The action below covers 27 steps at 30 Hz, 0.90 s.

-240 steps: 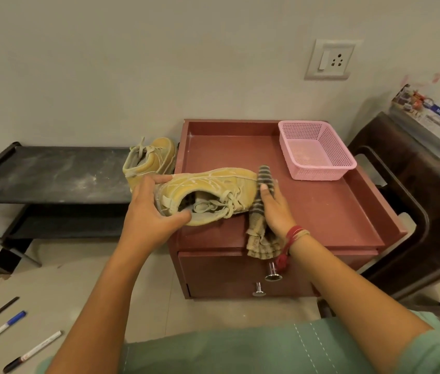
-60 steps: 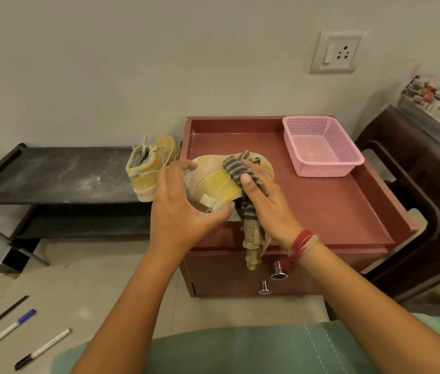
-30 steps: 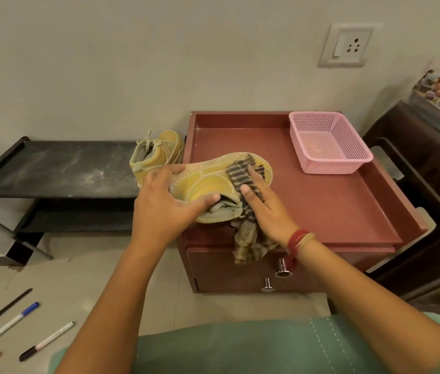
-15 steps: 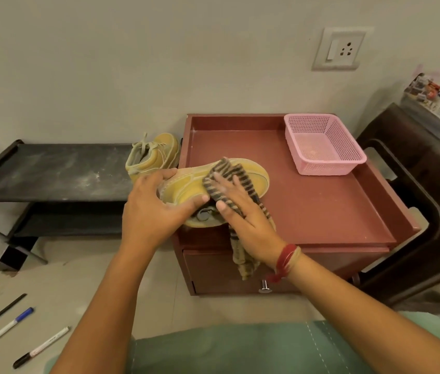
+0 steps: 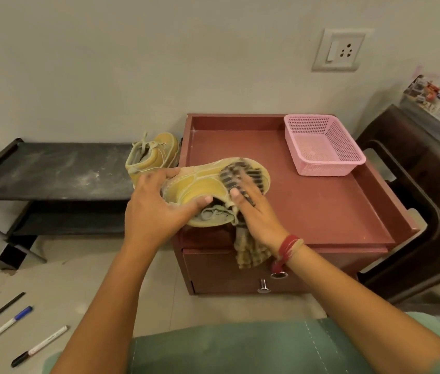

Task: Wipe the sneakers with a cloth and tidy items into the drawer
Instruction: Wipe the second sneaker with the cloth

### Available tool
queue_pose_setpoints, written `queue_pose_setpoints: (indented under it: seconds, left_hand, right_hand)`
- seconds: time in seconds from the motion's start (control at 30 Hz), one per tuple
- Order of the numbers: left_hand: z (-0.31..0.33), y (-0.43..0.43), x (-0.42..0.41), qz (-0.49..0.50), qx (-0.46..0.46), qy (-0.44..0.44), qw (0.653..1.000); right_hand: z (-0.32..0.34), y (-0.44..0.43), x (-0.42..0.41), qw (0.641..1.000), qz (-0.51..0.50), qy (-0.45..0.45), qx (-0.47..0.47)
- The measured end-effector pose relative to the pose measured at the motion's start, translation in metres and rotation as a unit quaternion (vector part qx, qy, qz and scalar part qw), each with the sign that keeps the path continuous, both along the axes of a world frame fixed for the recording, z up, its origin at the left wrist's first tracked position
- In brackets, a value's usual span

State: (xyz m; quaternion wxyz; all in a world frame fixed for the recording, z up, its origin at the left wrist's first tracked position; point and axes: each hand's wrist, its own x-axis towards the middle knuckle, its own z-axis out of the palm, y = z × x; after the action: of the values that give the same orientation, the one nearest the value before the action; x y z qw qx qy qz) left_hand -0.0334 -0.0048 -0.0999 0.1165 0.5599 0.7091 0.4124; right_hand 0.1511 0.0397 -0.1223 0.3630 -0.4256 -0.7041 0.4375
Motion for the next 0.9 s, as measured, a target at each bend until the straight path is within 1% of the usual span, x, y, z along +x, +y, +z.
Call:
queue_pose_setpoints:
  seconds: [0.1, 0.13, 0.2, 0.23, 0.27, 0.37, 0.4, 0.5, 0.53, 0.57, 0.63, 0.67, 0.7, 0.77, 0.83, 0.87, 0.9]
  left_hand:
    - [0.000, -0.001, -0.002, -0.011, 0.009, 0.004, 1.000]
    - [0.000, -0.001, -0.001, -0.013, 0.010, 0.006, 1.000]
    - [0.000, 0.000, 0.002, -0.015, 0.005, 0.008, 1.000]
    - [-0.001, 0.000, 0.002, -0.015, 0.003, 0.006, 1.000]
    - [-0.001, 0.001, 0.002, -0.016, 0.004, 0.003, 1.000]
    - [-0.002, 0.000, -0.001, -0.030, 0.009, 0.005, 0.999]
    - [-0.003, 0.000, -0.001, -0.031, 0.008, 0.010, 0.999]
    - [-0.001, 0.000, 0.003, -0.021, -0.006, 0.015, 1.000]
    - [-0.001, 0.000, 0.004, -0.019, -0.006, 0.018, 1.000]
    - [-0.001, -0.001, 0.004, -0.021, -0.004, 0.020, 1.000]
    - [-0.001, -0.001, 0.002, -0.029, 0.003, 0.021, 0.999]
    - [-0.002, -0.001, 0.001, -0.034, 0.004, 0.020, 0.999]
    - [-0.002, 0.000, 0.000, -0.036, 0.002, 0.018, 0.999]
    - [-0.001, 0.001, 0.000, -0.028, -0.006, 0.006, 1.000]
    - [0.000, 0.001, 0.000, -0.015, -0.013, -0.014, 1.000]
    - [0.000, 0.002, 0.000, -0.013, -0.017, -0.022, 1.000]
    - [0.000, 0.002, 0.000, -0.015, -0.018, -0.026, 0.999]
  right_hand:
    - [-0.001, -0.013, 0.000, 0.996, 0.082, 0.015, 0.040]
    - [-0.002, -0.006, 0.003, 0.997, 0.071, 0.009, 0.040]
    - [-0.002, 0.007, 0.005, 0.999, 0.009, -0.018, 0.032]
    - [-0.001, 0.007, 0.003, 0.999, -0.002, -0.035, 0.029]
    - [-0.002, 0.003, -0.001, 0.998, 0.013, -0.047, 0.036]
    - [-0.002, -0.012, -0.003, 0.989, 0.103, -0.068, 0.085]
    - [-0.002, -0.006, 0.001, 0.989, 0.099, -0.073, 0.087]
    - [-0.001, 0.020, 0.013, 0.994, -0.031, -0.098, 0.047]
    - [-0.001, 0.019, 0.012, 0.994, -0.045, -0.097, 0.035]
    - [-0.002, 0.013, 0.009, 0.996, -0.028, -0.081, 0.037]
    - [-0.003, -0.007, 0.000, 0.995, 0.050, -0.047, 0.070]
    - [-0.004, -0.012, -0.001, 0.992, 0.077, -0.043, 0.087]
    - [-0.007, -0.009, 0.002, 0.991, 0.082, -0.049, 0.097]
    - [-0.013, 0.011, 0.013, 0.994, 0.010, -0.078, 0.081]
    - [-0.015, 0.024, 0.021, 0.993, -0.050, -0.100, 0.040]
    - [-0.012, 0.024, 0.022, 0.994, -0.065, -0.084, 0.021]
    - [-0.009, 0.024, 0.021, 0.995, -0.083, -0.048, 0.006]
